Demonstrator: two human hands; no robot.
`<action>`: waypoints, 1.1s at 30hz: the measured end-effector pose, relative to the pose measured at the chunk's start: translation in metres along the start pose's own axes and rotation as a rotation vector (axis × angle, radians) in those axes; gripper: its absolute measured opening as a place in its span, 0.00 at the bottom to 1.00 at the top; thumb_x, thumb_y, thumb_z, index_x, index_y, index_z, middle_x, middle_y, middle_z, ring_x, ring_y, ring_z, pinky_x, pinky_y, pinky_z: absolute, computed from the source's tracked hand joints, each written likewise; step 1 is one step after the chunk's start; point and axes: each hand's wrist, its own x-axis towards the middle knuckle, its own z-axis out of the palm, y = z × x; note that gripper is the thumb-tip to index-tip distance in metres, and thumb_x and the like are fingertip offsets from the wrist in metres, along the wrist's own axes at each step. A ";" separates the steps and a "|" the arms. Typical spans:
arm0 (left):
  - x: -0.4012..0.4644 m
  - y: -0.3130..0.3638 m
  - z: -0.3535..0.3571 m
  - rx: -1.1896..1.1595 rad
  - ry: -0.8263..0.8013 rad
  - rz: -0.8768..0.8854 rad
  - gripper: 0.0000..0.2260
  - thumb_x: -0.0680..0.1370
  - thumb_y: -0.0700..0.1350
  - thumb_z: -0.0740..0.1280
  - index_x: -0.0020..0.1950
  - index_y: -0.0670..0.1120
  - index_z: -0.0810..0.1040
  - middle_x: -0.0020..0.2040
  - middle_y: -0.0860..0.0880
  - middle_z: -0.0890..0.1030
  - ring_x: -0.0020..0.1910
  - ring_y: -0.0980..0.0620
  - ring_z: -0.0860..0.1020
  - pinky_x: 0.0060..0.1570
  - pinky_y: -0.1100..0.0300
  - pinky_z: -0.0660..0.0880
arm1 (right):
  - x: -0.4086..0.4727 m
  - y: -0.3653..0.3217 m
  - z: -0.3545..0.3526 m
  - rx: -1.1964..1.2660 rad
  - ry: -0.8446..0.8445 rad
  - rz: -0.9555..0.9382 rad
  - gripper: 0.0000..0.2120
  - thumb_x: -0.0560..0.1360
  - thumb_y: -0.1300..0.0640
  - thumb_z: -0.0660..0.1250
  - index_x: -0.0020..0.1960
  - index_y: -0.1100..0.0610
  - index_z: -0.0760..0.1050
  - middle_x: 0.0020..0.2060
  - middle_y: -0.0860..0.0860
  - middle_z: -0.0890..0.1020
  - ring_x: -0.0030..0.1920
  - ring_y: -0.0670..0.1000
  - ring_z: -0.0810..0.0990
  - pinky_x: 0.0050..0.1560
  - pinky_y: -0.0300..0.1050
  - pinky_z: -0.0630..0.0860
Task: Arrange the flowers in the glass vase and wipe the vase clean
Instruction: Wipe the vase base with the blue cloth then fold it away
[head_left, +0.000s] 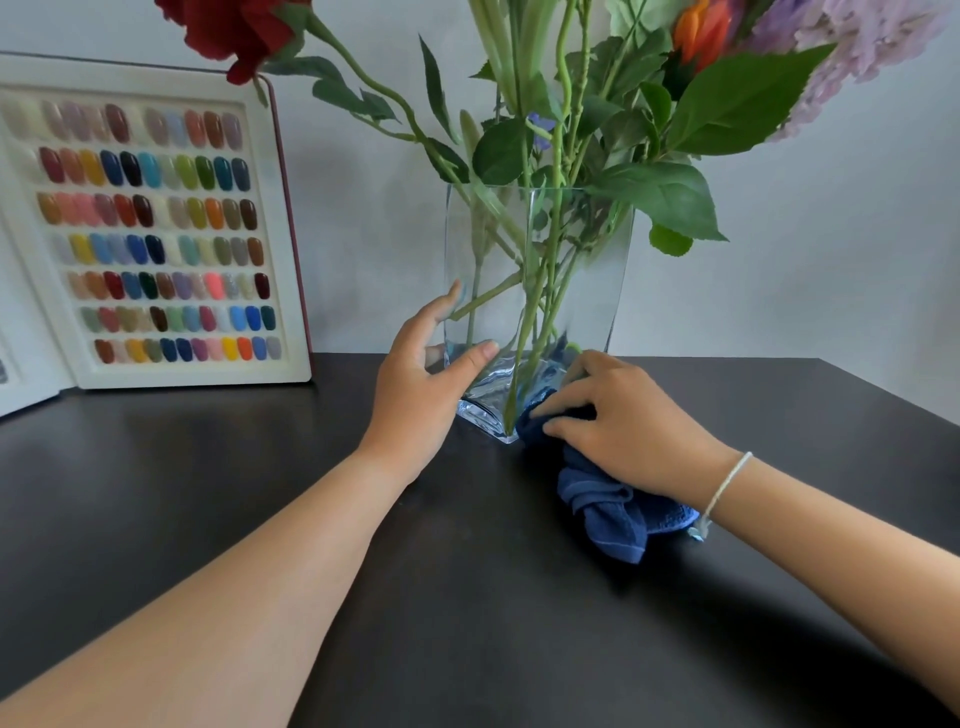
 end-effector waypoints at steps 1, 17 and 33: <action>0.000 0.000 0.000 0.002 -0.001 0.002 0.22 0.72 0.51 0.69 0.59 0.71 0.65 0.57 0.71 0.67 0.66 0.57 0.70 0.61 0.66 0.66 | 0.001 -0.001 -0.001 0.028 0.048 -0.003 0.10 0.73 0.59 0.66 0.52 0.52 0.81 0.45 0.46 0.69 0.48 0.42 0.67 0.46 0.27 0.59; 0.000 -0.001 0.001 -0.008 -0.003 0.014 0.23 0.72 0.51 0.69 0.62 0.68 0.65 0.59 0.69 0.68 0.65 0.56 0.71 0.62 0.63 0.67 | 0.001 -0.010 -0.001 0.189 0.422 -0.006 0.10 0.71 0.61 0.69 0.51 0.56 0.81 0.43 0.48 0.71 0.41 0.40 0.71 0.45 0.20 0.64; 0.000 -0.001 0.000 -0.033 -0.008 0.005 0.24 0.72 0.52 0.69 0.63 0.68 0.64 0.64 0.63 0.68 0.63 0.55 0.72 0.58 0.65 0.69 | 0.007 -0.013 -0.012 0.163 0.294 0.022 0.09 0.71 0.61 0.67 0.48 0.51 0.82 0.44 0.49 0.73 0.41 0.44 0.72 0.43 0.21 0.64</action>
